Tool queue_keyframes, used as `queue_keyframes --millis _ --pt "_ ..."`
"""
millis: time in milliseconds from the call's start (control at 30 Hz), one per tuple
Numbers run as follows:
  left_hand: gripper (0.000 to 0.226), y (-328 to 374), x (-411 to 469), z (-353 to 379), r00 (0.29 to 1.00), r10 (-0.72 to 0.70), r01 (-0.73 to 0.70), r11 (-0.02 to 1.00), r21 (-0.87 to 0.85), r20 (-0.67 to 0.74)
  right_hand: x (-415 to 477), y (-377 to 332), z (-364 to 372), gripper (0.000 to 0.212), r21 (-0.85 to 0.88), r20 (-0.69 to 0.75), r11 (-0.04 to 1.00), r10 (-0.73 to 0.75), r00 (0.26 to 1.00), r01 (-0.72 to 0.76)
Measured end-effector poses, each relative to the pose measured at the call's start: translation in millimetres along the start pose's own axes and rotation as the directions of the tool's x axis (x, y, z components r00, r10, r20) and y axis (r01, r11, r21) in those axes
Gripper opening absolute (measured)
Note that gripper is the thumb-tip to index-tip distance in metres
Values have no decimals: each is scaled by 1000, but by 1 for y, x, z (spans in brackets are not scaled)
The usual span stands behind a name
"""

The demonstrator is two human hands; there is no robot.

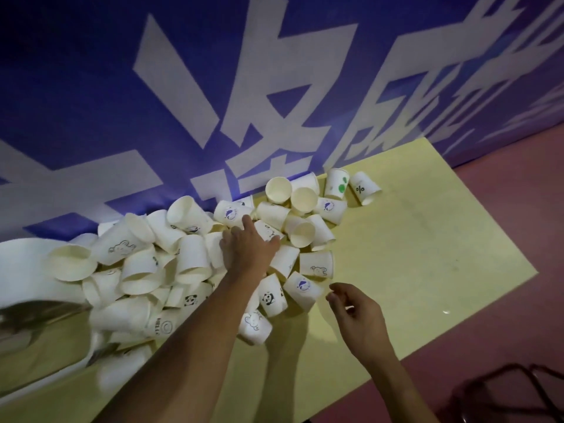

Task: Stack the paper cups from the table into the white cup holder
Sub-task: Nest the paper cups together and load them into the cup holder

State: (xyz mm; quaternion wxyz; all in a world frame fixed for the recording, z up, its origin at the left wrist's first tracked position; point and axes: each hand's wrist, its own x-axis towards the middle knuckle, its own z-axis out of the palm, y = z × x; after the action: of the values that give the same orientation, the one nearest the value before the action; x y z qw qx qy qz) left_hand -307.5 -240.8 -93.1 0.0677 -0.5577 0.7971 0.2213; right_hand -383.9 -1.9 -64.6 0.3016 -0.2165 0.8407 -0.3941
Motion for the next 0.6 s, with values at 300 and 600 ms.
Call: queue_keyframes --millis 300,600 --pt "78 11 5 -2 991 -135 132 926 -352 17 58 36 -6 42 -151 32 986 71 997 -65" --pt "84 -17 -47 -46 999 46 -50 713 -700 -24 137 52 -8 102 -510 312 845 8 950 161"
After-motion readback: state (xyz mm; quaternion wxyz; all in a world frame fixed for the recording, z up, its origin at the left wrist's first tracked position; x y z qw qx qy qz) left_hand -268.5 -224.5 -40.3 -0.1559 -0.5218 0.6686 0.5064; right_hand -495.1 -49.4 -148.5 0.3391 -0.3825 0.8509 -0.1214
